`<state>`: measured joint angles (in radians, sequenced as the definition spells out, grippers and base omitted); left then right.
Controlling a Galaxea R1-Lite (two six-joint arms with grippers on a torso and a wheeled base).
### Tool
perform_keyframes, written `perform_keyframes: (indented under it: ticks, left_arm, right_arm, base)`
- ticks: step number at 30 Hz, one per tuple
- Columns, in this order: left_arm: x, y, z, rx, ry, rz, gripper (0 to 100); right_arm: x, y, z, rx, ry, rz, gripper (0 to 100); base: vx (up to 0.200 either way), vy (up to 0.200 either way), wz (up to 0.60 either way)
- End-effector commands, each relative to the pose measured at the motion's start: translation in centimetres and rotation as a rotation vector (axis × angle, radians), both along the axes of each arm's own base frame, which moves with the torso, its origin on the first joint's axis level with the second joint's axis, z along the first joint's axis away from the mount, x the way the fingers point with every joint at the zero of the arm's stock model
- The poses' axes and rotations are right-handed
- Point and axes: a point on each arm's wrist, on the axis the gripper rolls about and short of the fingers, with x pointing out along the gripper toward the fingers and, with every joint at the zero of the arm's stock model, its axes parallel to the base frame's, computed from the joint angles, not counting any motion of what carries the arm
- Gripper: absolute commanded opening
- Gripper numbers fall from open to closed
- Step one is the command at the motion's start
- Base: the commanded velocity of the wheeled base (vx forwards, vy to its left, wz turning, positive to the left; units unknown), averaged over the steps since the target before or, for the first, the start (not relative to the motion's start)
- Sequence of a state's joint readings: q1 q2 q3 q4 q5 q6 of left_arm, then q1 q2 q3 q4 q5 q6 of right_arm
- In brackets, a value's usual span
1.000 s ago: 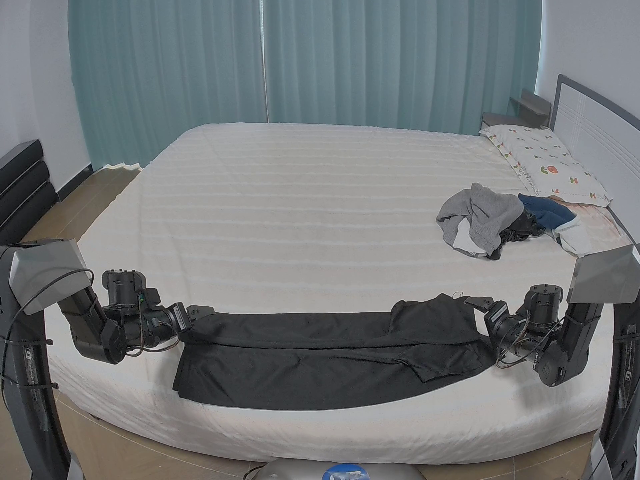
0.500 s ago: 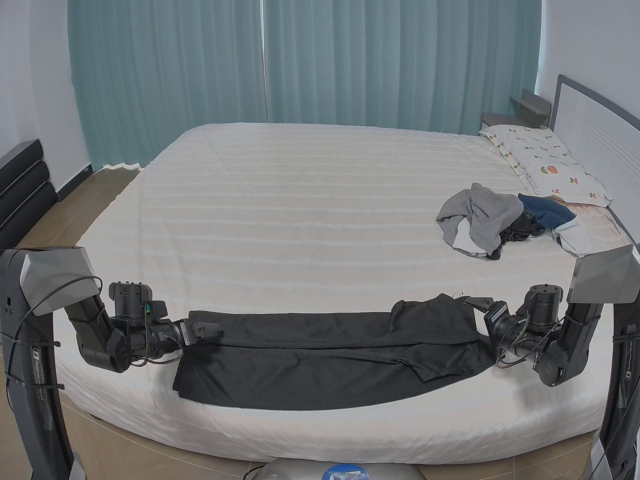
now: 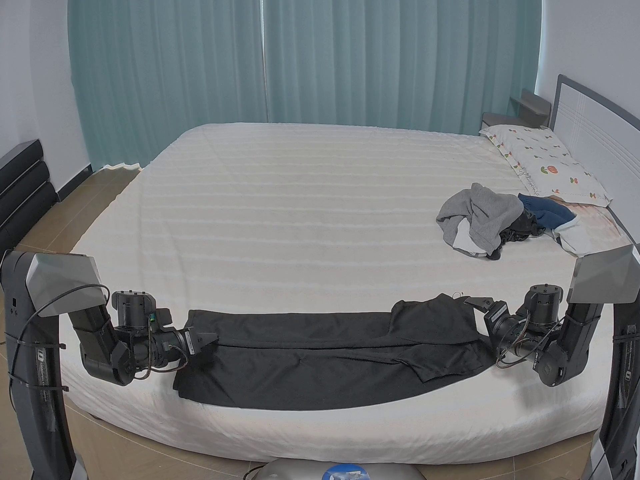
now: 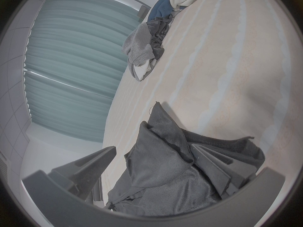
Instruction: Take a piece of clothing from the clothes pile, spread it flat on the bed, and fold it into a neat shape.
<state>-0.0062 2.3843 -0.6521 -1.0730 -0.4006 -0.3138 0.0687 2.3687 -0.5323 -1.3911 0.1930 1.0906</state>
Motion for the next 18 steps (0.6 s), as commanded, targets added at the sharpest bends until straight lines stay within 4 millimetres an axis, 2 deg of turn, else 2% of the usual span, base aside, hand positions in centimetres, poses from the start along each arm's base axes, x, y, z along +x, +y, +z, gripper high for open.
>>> perform_keyframes:
  ticks: [1,13,18]
  left_arm:
    - [-0.2,0.0,-0.1,0.001,0.004,0.0,0]
    - [-0.1,1.2,0.4,0.0,-0.013,0.034,0]
    - [-0.2,1.9,1.2,-0.011,-0.038,0.059,0]
  right_arm:
    - [0.0,0.0,0.0,0.0,0.001,0.001,100]
    - [0.1,-0.3,0.2,0.008,-0.006,-0.009,100]
    - [0.1,-0.6,0.3,0.016,-0.009,-0.015,100]
  base:
    - [0.0,0.0,0.0]
    - [0.0,0.0,0.0]
    - [0.0,0.0,0.0]
